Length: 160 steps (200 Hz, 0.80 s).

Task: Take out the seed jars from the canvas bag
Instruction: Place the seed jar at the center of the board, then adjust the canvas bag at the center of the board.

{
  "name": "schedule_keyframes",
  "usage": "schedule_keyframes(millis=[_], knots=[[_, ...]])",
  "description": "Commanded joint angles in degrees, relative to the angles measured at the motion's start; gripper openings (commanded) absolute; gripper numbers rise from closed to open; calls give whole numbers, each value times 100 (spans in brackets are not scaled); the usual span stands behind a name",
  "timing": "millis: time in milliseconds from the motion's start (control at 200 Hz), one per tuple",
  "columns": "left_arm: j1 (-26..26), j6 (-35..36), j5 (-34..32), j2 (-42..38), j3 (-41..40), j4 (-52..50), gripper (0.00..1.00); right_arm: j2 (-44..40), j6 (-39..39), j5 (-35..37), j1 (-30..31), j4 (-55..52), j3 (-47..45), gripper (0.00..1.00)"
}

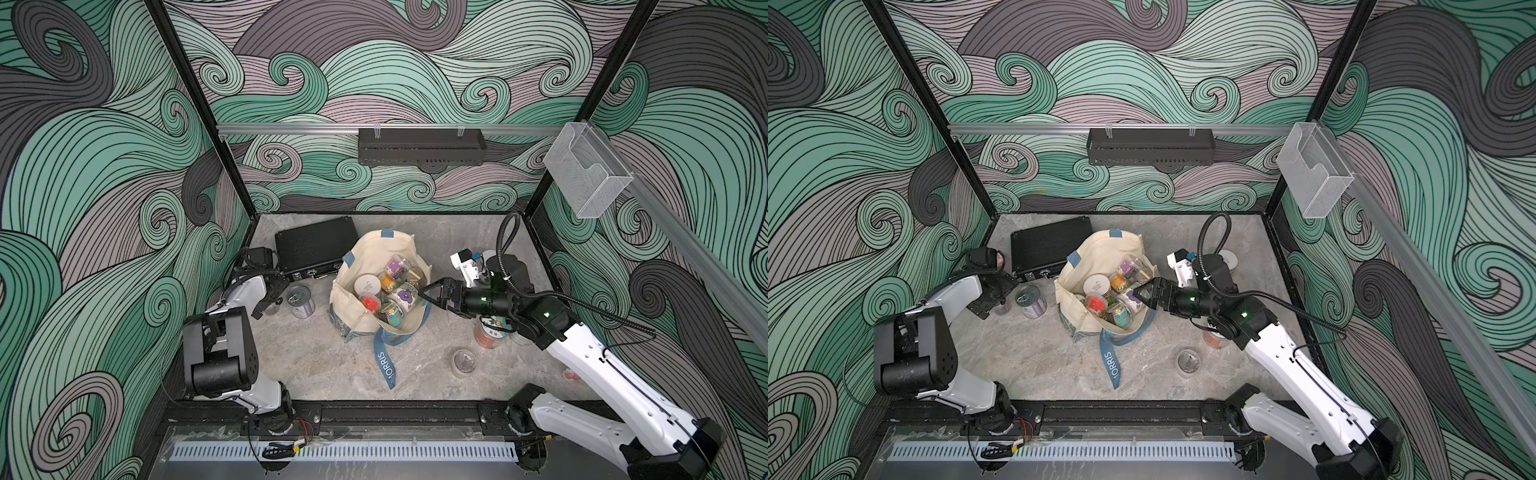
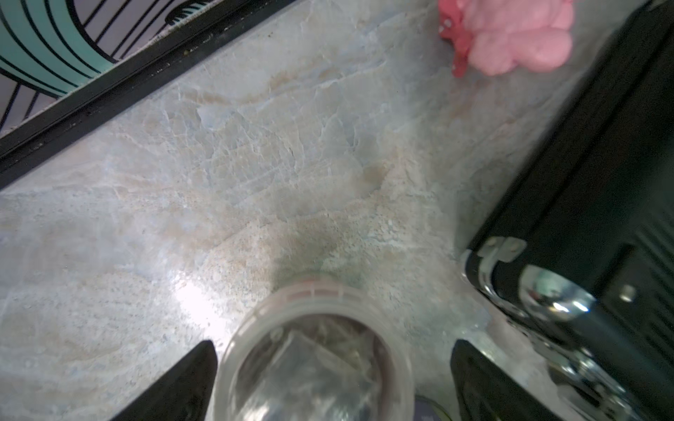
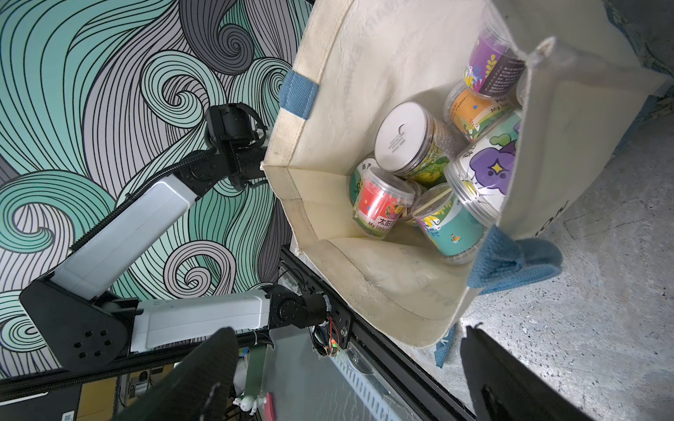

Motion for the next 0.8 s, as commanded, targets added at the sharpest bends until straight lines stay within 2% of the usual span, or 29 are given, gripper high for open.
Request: schedule_keyframes(millis=[0, 90, 305, 385, 450, 525, 645, 726, 796], knots=[[23, 72, 141, -537, 367, -489, 99, -98, -146, 73, -31, -186, 58, 99], [23, 411, 367, -1011, 519, -614, 99, -46, -292, 167, -32, -344, 208, 99], [-64, 1502, 1434, -1856, 1339, -1242, 98, 388, -699, 116, -25, -314, 576, 99], [-275, 1781, 1967, -2025, 1635, -1346, 99, 706, -846, 36, 3, -265, 788, 99], [-681, 2019, 2222, -2101, 1758, -1229, 99, 1011, -957, -3, 51, -240, 945, 97], [-1200, 2328, 2271, -2000, 1966, -1337, 99, 1325, -1050, -19, 151, -115, 1079, 92], [-1737, 2639, 2424, -1611, 2320, -1653, 99, 1883, -1202, 100, 406, -76, 1332, 85], [-1886, 2783, 2468, -1416, 2320, -1601, 98, 2244, -1310, 292, 640, -67, 1483, 81], [-1919, 2878, 2755, -1175, 2391, -1545, 98, 2594, -1346, 477, 837, -3, 1557, 77]])
